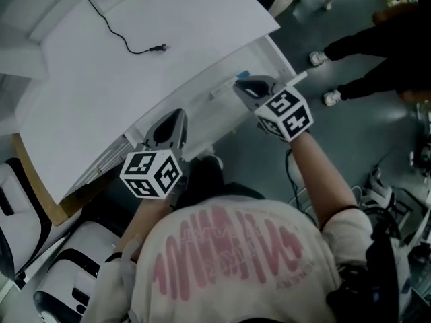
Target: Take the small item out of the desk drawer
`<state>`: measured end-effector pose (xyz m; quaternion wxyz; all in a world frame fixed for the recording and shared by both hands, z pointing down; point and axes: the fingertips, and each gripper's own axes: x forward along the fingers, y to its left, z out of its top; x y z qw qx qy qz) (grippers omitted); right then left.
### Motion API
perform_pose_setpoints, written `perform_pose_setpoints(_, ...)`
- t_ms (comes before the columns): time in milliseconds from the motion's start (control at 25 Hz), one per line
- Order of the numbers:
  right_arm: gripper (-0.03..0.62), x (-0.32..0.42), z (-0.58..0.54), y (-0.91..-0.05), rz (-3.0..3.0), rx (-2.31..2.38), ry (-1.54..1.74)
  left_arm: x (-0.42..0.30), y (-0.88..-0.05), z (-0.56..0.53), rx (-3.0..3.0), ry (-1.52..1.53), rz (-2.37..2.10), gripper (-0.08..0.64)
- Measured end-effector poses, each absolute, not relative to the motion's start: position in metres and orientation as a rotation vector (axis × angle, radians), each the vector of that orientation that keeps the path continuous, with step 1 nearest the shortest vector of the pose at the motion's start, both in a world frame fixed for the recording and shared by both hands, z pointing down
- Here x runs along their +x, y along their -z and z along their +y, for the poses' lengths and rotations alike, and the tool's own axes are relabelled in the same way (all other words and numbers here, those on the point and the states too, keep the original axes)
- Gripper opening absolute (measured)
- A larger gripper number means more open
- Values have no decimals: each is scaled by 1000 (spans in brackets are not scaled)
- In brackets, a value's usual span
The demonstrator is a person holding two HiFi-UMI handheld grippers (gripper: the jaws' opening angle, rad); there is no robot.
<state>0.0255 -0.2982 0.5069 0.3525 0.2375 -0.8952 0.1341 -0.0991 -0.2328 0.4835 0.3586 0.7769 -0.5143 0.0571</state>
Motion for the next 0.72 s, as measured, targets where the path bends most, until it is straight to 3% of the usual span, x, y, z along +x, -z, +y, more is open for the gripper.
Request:
perform_pose_setpoints(160, 26, 17, -301, -523, -2191, 364, -223, -96, -491, -245, 1987, -170, -1279, 28)
perform_pose_setpoints(200, 66, 16, -302, -528, -2157, 300, -195, -96, -490, -249, 1991, -172, -1269, 28)
perform_pose_setpoints(240, 180, 15, -301, -532, -2119, 236, -167, -96, -488, -254, 1997, -176, -1262, 29)
perform_pose_setpoints(280, 221, 14, -300, -537, -2081, 172, -139, -96, -485, -259, 2005, -177, -1258, 28)
perform_pose_setpoints(560, 258, 11, -298, -564, -1873, -149, 90, -115, -469, -287, 2013, -135, -1299, 28)
perform_pose_setpoints(720, 220, 6, -294, -574, -1826, -207, 121, -120, -471, -286, 1992, -155, -1315, 28)
